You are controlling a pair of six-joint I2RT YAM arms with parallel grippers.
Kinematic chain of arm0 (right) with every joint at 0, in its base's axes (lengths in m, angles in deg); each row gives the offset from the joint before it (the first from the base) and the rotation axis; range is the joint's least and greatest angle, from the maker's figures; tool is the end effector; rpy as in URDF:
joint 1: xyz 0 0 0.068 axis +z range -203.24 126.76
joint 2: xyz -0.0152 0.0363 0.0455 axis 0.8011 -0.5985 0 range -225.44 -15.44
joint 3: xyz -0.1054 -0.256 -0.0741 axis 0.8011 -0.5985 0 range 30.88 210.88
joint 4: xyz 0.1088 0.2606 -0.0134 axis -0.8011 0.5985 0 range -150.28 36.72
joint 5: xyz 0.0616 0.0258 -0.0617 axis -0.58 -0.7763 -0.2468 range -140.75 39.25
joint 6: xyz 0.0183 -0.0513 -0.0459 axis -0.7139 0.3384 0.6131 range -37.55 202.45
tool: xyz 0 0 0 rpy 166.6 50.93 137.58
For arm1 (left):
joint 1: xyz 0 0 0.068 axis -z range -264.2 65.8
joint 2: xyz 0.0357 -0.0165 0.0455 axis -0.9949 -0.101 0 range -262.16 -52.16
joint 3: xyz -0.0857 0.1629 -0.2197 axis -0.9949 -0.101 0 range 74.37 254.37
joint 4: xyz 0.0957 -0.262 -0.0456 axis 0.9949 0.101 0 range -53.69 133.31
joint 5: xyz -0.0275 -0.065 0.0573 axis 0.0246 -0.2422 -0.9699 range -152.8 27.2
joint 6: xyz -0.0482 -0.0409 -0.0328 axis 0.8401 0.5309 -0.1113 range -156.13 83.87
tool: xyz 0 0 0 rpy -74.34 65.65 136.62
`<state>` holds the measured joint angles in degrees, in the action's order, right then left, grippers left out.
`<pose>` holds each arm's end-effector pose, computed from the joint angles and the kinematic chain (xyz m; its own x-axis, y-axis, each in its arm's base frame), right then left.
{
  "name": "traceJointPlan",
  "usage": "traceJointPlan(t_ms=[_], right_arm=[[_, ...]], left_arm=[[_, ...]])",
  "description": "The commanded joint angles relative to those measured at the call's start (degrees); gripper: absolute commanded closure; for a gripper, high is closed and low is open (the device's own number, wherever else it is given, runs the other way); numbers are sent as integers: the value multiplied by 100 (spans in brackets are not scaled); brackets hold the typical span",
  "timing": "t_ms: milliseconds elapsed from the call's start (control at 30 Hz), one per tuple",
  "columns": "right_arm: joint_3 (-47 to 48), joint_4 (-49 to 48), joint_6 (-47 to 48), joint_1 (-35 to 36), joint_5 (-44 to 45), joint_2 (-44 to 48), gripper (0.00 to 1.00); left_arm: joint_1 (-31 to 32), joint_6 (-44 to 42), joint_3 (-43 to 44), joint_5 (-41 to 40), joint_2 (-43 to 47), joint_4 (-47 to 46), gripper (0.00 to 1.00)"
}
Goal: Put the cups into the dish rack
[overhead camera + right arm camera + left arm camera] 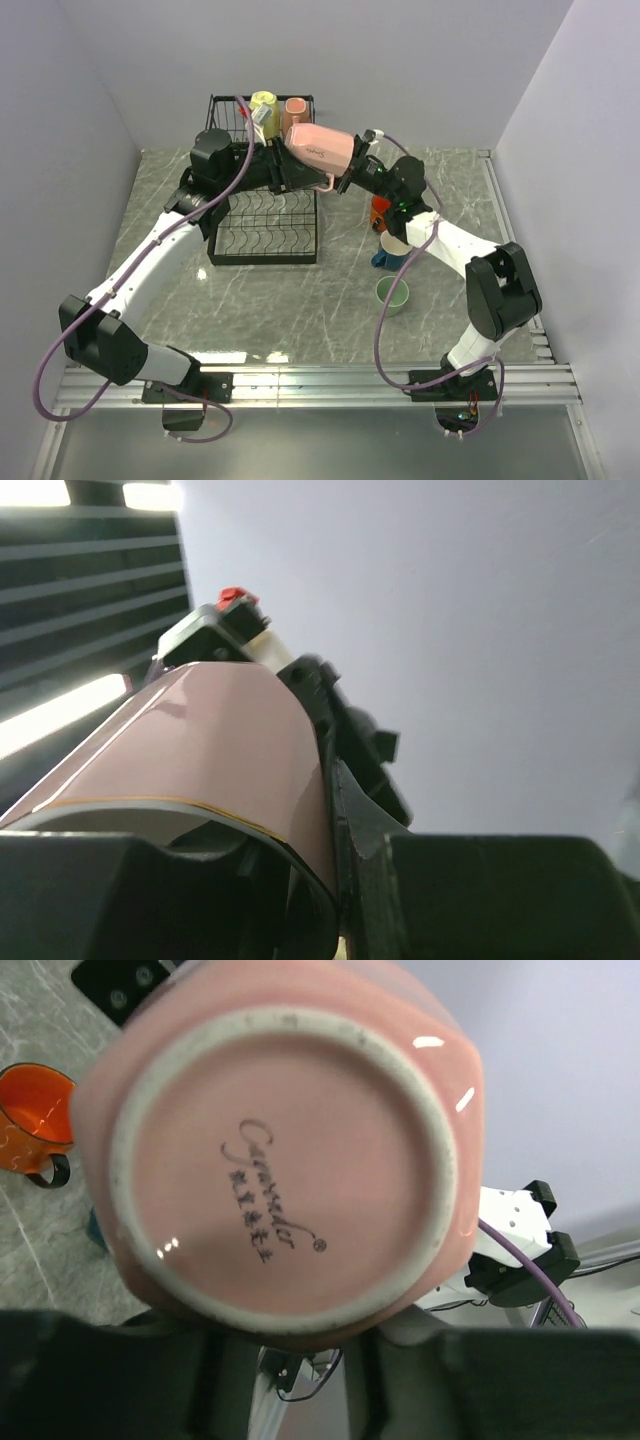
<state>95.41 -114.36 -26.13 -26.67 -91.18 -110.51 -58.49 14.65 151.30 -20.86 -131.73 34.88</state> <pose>0.3535 0.2192 0.3537 -0.9406 0.3364 0.0465 -0.0609 -0.3016 0.9515 0.3048 -0.1904 0.4322 -0.7286 -0.2888 -0.6211 0.5699 0.2476 -0.7835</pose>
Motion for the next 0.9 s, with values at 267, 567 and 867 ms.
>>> traceJointPlan(t_ms=[267, 567, 867], right_arm=[[437, 1371, 1653, 340, -748, 445, 100], [613, 3114, 2964, 279, -853, 779, 38], [613, 3290, 3070, 235, -958, 726, 23]], left_arm=[[153, -876, 841, -914, -111, 722, 100], [-611, -1343, 1430, -1846, 55, 1672, 100], [-1253, -1448, 1501, -1899, 249, 1725, 100]])
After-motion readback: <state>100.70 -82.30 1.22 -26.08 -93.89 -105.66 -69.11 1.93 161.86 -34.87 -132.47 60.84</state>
